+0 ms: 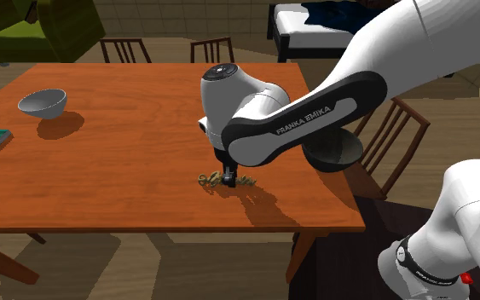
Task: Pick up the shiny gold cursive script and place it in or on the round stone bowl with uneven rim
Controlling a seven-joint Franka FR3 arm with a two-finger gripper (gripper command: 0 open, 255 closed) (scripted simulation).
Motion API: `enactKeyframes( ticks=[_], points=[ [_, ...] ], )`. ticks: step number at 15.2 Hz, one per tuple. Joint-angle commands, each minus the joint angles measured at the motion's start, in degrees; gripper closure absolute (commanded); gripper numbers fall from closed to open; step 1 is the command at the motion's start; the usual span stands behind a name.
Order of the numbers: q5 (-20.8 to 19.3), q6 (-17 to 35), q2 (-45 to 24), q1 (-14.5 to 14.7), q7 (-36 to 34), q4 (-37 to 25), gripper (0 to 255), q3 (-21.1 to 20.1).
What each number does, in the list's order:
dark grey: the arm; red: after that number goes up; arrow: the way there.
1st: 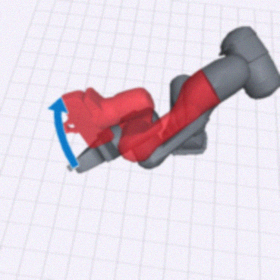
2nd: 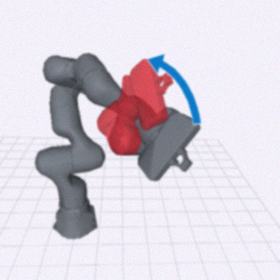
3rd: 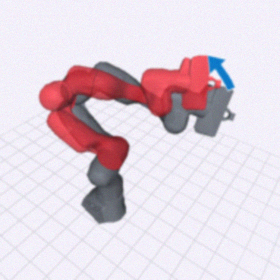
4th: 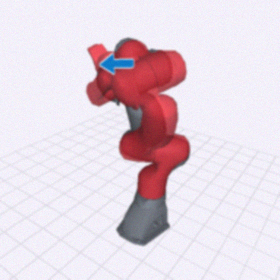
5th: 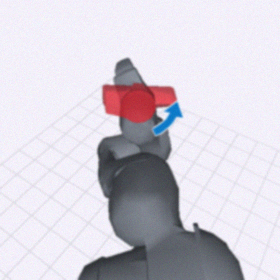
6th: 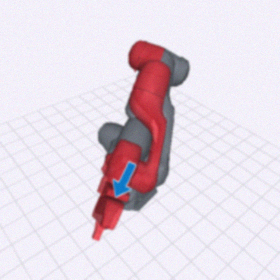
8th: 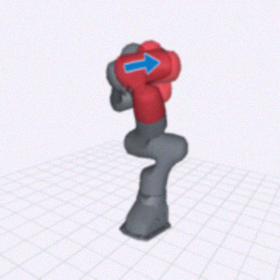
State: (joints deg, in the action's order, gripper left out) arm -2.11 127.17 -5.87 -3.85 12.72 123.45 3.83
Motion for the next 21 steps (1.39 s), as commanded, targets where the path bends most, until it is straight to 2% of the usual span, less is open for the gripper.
enactKeyframes(
  ticks=[1, 4, 21],
  points=[
    [0.00, 0.00, 0.00, 0.00, 0.00, 0.00, 255, 0.00],
    [0.00, 0.00, 0.00, 0.00, 0.00, 0.00, 255, 0.00],
    [-0.15, -12.52, 5.65, 0.10, 0.18, -6.88, 255, -0.05]
  ],
)
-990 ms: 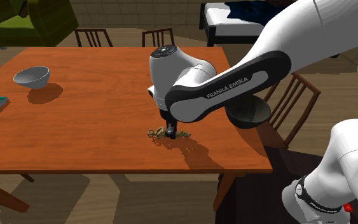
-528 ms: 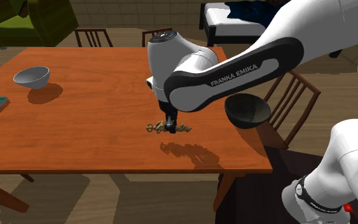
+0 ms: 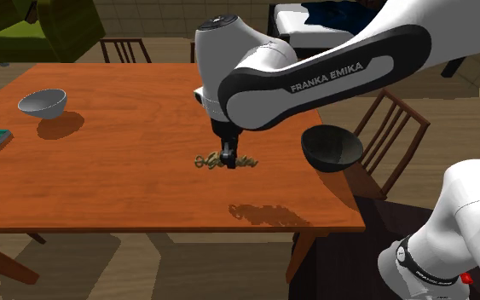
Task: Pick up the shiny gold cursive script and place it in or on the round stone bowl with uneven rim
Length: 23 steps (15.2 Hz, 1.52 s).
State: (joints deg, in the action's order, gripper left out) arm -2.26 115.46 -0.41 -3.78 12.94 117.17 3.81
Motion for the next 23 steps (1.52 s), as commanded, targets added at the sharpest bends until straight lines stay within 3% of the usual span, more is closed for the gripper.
enactKeyframes(
  ticks=[1, 16, 23],
  points=[
    [0.00, -1.56, 0.42, 0.04, -0.02, -1.12, 255, -0.03],
    [0.01, -12.36, 2.42, 0.10, 0.25, -9.93, 255, -0.10],
    [-1.83, -11.33, 15.52, -2.52, 5.00, 3.94, 255, 2.79]
  ],
)
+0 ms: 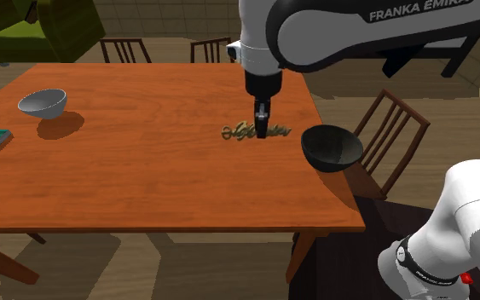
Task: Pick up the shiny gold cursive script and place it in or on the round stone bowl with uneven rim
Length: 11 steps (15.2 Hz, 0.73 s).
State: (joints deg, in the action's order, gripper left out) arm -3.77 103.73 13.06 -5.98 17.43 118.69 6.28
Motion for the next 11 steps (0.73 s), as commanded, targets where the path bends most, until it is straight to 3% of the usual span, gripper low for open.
enactKeyframes(
  ticks=[1, 11],
  points=[
    [-0.69, 0.34, 3.85, -0.73, 1.23, 4.11, 255, 0.80],
    [-6.07, -2.55, 20.81, -5.95, 9.42, 17.39, 255, 6.54]
  ],
)
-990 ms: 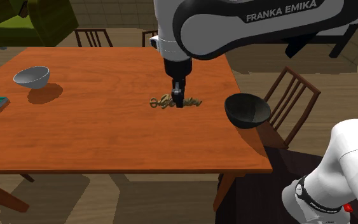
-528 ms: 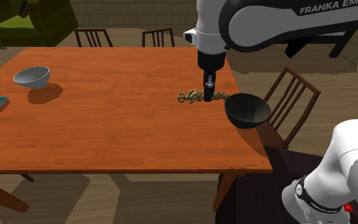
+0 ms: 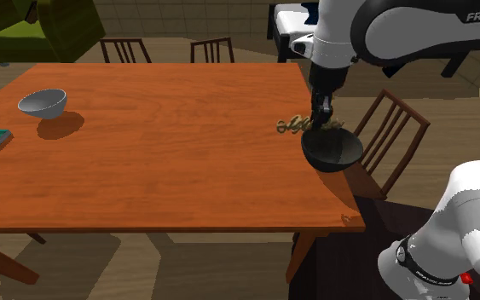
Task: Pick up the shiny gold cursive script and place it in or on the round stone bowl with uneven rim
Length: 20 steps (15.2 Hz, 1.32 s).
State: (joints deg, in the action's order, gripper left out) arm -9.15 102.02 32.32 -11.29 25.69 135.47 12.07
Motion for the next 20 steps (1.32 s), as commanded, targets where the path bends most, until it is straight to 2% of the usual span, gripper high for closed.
enactKeyframes(
  ticks=[1, 6, 20],
  points=[
    [-1.38, -1.32, 3.12, -1.28, 2.09, 1.58, 255, 1.42],
    [-5.27, -4.10, 10.48, -4.87, 7.31, 5.45, 255, 5.12],
    [-7.29, 6.90, 9.50, -5.62, 6.52, 15.49, 255, 7.30]
  ],
)
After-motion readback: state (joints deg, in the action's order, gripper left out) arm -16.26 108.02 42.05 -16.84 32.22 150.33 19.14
